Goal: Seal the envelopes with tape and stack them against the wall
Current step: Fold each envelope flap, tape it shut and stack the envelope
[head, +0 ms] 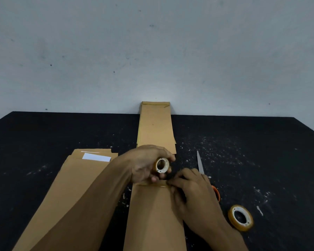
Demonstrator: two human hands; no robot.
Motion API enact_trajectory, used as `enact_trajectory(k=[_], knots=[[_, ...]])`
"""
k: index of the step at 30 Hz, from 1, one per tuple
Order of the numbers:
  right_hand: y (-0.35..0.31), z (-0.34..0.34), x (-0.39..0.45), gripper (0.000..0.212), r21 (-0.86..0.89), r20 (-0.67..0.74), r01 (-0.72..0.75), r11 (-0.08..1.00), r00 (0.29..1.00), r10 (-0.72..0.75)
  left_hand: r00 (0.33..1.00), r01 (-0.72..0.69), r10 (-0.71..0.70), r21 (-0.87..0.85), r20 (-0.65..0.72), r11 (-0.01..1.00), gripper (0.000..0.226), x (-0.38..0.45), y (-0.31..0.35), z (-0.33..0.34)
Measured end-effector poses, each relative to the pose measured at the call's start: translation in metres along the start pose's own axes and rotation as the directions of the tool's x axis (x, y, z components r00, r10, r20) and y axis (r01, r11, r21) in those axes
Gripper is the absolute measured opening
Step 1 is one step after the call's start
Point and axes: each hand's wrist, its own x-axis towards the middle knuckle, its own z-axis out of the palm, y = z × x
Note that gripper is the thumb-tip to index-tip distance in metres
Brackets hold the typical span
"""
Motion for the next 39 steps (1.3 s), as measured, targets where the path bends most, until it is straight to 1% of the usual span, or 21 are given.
enact_trajectory(k=[1,3,7,10,12,14,16,18,20,21,23,25,30,33,36,39], knots=[[0.0,0.0,0.0,0.034,0.0,0.005,0.0,1.0,1.0,0.0,0.999,-0.044,0.046,-0.095,0.023,0.995,0.022,-0.007,-0.005,-0.002],[-0.001,0.0,0.0,0.029,0.001,0.015,-0.006,1.0,1.0,0.006,0.991,-0.123,0.129,-0.209,0.019,0.97,0.027,-0.018,-0.014,-0.006],[-0.001,-0.001,0.0,0.025,0.003,0.022,-0.016,1.0,1.0,0.015,0.965,-0.262,0.247,-0.31,-0.088,0.914,0.029,-0.036,-0.028,-0.008],[-0.001,-0.002,0.0,0.023,0.007,0.009,-0.03,1.0,1.0,0.029,0.938,-0.345,0.306,-0.371,-0.16,0.862,0.026,-0.043,-0.035,-0.008],[-0.001,-0.003,0.001,0.023,-0.003,-0.012,-0.035,0.999,0.999,0.035,0.919,-0.39,0.334,-0.348,-0.211,0.853,0.023,-0.046,-0.039,-0.007],[-0.003,-0.006,0.002,0.027,0.054,-0.038,-0.052,0.997,0.998,0.054,0.9,-0.425,0.356,-0.32,-0.253,0.847,0.021,-0.047,-0.045,-0.004],[-0.009,-0.011,0.004,0.03,0.23,-0.099,-0.052,0.972,0.992,0.077,0.887,-0.447,0.368,-0.321,-0.28,0.835,0.021,-0.048,-0.053,-0.002],[-0.019,-0.017,0.006,0.027,0.417,-0.129,-0.03,0.909,0.987,0.092,0.879,-0.466,0.38,-0.343,-0.288,0.816,0.02,-0.047,-0.061,0.001],[-0.027,-0.018,0.008,0.025,0.527,-0.078,-0.063,0.848,0.989,0.122,0.877,-0.473,0.391,-0.356,-0.281,0.805,0.021,-0.046,-0.067,0.004],[-0.028,-0.017,0.008,0.026,0.553,-0.038,-0.084,0.829,0.991,0.126,0.878,-0.473,0.393,-0.364,-0.273,0.803,0.022,-0.045,-0.069,0.006],[-0.029,-0.012,0.007,0.025,0.561,0.013,-0.102,0.822,0.993,0.114,0.879,-0.475,0.402,-0.388,-0.258,0.79,0.022,-0.044,-0.072,0.01],[-0.03,-0.009,0.007,0.027,0.562,0.026,-0.107,0.82,0.993,0.112,0.866,-0.498,0.417,-0.408,-0.274,0.765,0.024,-0.043,-0.072,0.011],[-0.04,-0.011,0.01,0.03,0.631,0.002,-0.12,0.766,0.988,0.154,0.807,-0.59,0.497,-0.407,-0.32,0.697,0.029,-0.045,-0.073,0.01],[-0.047,-0.011,0.011,0.034,0.662,-0.03,-0.116,0.741,0.983,0.181,0.771,-0.636,0.537,-0.445,-0.341,0.631,0.041,-0.047,-0.072,0.009],[-0.054,-0.011,0.01,0.037,0.677,-0.031,-0.134,0.724,0.977,0.21,0.716,-0.698,0.586,-0.38,-0.378,0.608,0.048,-0.048,-0.072,0.005],[-0.057,-0.012,0.01,0.037,0.653,-0.041,-0.13,0.747,0.978,0.206,0.688,-0.725,0.607,-0.34,-0.399,0.599,0.052,-0.049,-0.072,0.007]])
